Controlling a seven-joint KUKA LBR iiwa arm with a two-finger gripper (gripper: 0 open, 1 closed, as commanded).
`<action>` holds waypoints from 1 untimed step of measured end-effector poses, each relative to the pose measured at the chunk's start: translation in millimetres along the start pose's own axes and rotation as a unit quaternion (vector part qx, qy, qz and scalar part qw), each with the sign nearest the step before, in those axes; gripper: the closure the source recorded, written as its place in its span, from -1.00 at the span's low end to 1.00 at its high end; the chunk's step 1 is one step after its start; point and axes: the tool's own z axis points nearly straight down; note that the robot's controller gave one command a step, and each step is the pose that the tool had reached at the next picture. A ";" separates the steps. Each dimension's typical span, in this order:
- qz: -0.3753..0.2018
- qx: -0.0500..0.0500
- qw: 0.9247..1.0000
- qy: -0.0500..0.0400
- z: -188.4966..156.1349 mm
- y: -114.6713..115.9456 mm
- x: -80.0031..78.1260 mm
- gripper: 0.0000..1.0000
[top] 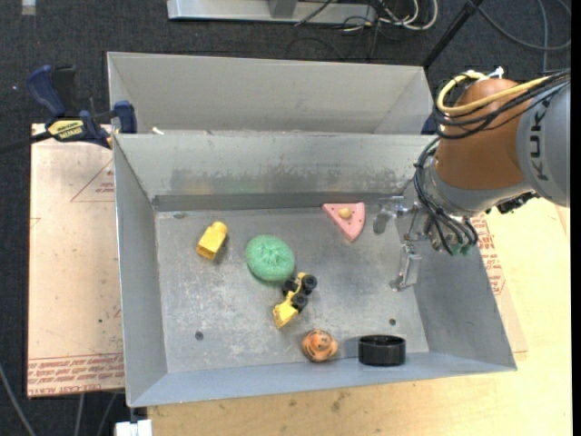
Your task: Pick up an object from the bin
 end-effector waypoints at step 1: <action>-0.001 0.000 1.000 -0.003 -4.6 0.3 -1.2 -1.00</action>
Offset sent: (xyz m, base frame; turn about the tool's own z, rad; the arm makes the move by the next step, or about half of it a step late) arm -0.0227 0.0424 -0.0758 0.0052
